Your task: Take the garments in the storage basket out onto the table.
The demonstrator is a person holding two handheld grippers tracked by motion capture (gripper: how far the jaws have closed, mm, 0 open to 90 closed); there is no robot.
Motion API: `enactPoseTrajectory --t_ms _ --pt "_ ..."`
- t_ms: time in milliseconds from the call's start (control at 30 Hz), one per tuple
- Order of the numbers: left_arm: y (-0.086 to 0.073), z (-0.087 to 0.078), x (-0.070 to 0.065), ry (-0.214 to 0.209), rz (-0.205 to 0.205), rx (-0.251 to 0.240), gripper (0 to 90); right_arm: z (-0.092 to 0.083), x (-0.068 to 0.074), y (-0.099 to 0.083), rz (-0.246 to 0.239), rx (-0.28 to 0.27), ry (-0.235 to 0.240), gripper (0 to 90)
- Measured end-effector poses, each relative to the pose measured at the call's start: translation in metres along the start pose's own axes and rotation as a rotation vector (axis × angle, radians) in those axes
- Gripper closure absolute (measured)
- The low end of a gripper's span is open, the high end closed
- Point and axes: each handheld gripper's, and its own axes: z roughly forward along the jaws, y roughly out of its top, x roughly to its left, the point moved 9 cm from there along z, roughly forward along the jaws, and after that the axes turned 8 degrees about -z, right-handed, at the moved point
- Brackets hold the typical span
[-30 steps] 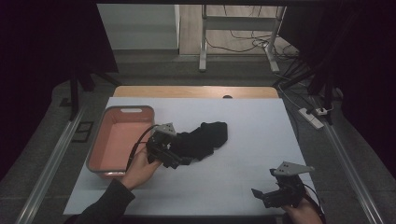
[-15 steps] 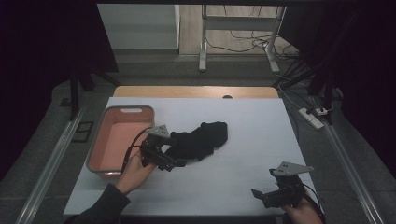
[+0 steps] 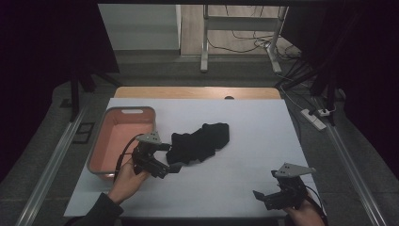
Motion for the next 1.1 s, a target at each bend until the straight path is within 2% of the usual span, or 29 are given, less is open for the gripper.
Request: enactPoseTrajectory --t_ms 533,1100 --pt "-0.018 -0.017 0.000 0.009 -0.037 -0.026 1.3 0.001 0.000 0.000 -0.004 0.001 0.000 0.6" --pt "-0.043 -0.042 0.005 0.036 -0.103 -0.063 1.3 0.001 0.001 0.000 -0.009 0.007 -0.002 0.6"
